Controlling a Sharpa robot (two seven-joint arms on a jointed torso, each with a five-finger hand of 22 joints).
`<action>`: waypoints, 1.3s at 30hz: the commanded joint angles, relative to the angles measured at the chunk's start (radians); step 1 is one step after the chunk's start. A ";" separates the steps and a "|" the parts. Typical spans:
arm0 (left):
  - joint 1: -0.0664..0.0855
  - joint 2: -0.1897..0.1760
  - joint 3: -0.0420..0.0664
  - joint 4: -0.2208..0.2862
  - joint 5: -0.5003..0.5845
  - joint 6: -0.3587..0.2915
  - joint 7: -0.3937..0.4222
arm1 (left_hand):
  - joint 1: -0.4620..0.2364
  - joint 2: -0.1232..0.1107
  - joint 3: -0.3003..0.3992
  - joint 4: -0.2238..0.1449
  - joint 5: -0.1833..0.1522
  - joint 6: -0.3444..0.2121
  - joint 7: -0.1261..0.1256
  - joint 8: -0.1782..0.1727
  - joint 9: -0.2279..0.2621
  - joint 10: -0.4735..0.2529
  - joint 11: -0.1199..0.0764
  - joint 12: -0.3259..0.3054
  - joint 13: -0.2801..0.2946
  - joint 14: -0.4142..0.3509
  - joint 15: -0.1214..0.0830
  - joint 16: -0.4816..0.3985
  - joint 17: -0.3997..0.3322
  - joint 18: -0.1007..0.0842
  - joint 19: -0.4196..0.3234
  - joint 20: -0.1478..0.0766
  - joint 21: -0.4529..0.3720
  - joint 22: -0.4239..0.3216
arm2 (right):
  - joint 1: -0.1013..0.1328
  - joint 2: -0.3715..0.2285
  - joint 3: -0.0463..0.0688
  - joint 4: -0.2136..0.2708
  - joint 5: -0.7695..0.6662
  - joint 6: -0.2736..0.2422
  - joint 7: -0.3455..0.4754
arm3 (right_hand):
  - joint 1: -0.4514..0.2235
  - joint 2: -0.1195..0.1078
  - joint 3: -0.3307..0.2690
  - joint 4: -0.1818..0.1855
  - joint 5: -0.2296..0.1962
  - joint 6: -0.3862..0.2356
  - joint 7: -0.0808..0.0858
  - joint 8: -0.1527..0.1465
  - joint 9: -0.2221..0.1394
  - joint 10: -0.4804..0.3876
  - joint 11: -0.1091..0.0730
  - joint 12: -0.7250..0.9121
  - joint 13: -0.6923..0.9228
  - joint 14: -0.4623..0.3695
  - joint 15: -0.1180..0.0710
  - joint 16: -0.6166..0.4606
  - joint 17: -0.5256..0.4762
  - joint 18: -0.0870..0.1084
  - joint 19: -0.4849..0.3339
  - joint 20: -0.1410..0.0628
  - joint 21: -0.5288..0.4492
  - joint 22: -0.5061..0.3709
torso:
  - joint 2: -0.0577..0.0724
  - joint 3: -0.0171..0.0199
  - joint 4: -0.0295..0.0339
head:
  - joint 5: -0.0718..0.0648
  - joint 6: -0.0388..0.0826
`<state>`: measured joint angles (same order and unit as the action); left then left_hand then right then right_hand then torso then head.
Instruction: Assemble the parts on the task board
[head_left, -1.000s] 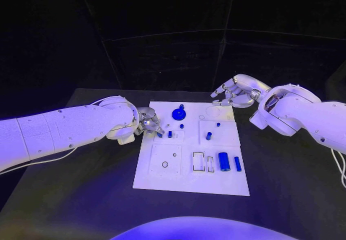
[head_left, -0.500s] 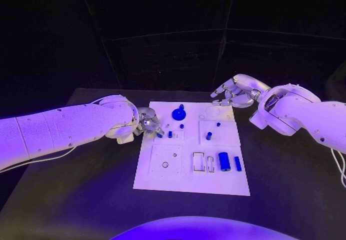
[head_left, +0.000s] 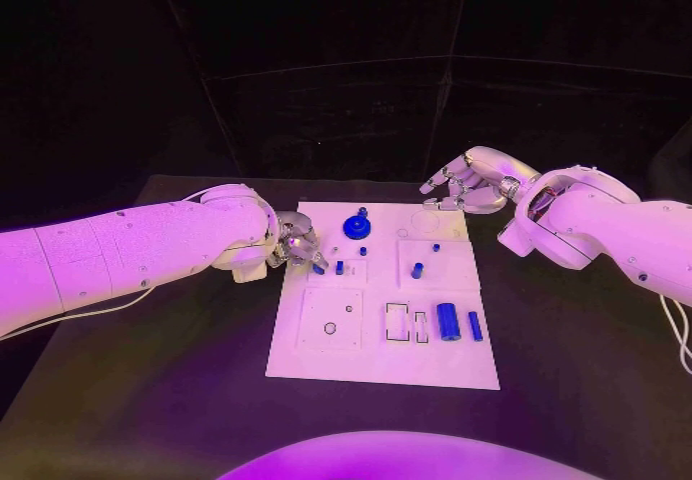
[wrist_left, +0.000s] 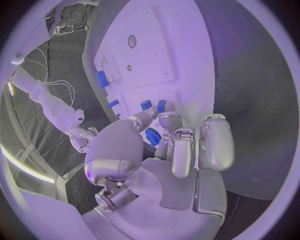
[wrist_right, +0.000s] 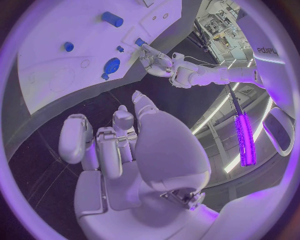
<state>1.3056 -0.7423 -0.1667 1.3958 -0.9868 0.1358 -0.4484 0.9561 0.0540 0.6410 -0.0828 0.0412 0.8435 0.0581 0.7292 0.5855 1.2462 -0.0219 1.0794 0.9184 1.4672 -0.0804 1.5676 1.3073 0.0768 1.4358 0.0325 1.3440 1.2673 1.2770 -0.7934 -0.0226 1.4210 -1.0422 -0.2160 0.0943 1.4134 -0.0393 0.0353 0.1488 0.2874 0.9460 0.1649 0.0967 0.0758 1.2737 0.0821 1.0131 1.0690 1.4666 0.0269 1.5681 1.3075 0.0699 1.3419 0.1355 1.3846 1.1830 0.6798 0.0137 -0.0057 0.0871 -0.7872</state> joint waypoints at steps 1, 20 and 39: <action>0.002 0.006 0.000 -0.005 -0.008 0.028 -0.001 | 0.000 0.014 0.000 0.004 0.005 0.006 -0.017 0.027 0.038 0.011 -0.007 0.005 0.001 0.104 -0.005 0.003 0.263 -0.008 0.002 -0.008 -0.006 0.002 | 0.002 0.001 0.000 0.001 0.003 0.006 0.006 | -0.007 0.007 -0.001 0.007 -0.001 -0.001 0.003 0.004 -0.002 -0.007 0.001 -0.003 -0.001 0.104 0.002 0.003 0.263 0.013 -0.007 -0.001 -0.006 -0.001 | 0.000 0.0003 0.0000 | 0.001 -0.001; 0.011 0.054 -0.001 -0.067 -0.025 0.084 -0.006 | -0.001 0.014 0.000 0.004 0.005 0.005 -0.017 0.028 0.040 0.010 -0.007 0.004 -0.001 0.104 -0.006 0.003 0.263 -0.008 0.002 -0.009 -0.005 0.002 | 0.002 0.004 0.000 -0.001 0.003 0.007 0.005 | -0.006 0.007 -0.002 0.007 -0.001 -0.001 0.003 0.004 -0.002 -0.008 0.001 -0.004 -0.002 0.104 0.002 0.003 0.263 0.013 -0.008 -0.001 -0.007 -0.002 | 0.000 0.0005 -0.0002 | 0.001 -0.007; 0.012 0.067 -0.001 -0.082 -0.052 0.139 -0.010 | 0.001 0.014 0.000 0.002 0.005 0.002 -0.018 0.030 0.044 0.011 -0.008 0.006 0.002 0.104 -0.006 0.003 0.263 -0.008 0.002 -0.009 -0.005 0.002 | 0.002 0.006 0.000 -0.004 0.003 0.012 0.006 | -0.005 0.006 -0.002 0.007 -0.001 -0.001 0.003 0.004 -0.002 -0.009 0.001 -0.005 -0.003 0.104 0.002 0.003 0.263 0.013 -0.008 -0.001 -0.007 -0.003 | 0.000 -0.0002 0.0007 | 0.000 -0.011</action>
<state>1.3212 -0.6760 -0.1650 1.3133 -1.0205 0.2428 -0.4493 0.9528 0.0576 0.6384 -0.0812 0.0413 0.8419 0.0534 0.7526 0.6257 1.2515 -0.0267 1.0793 0.9187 1.4672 -0.0804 1.5675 1.3073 0.0769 1.4392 0.0290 1.3440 1.2689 1.2770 -0.7881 -0.0227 1.4163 -1.0421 -0.2104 0.0944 1.4134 -0.0393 0.0327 0.1513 0.2874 0.9460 0.1650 0.0967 0.0758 1.2737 0.0822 1.0131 1.0668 1.4666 0.0269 1.5680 1.3074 0.0699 1.3419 0.1354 1.3806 1.1819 0.6796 0.0140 -0.0056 0.0867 -0.7979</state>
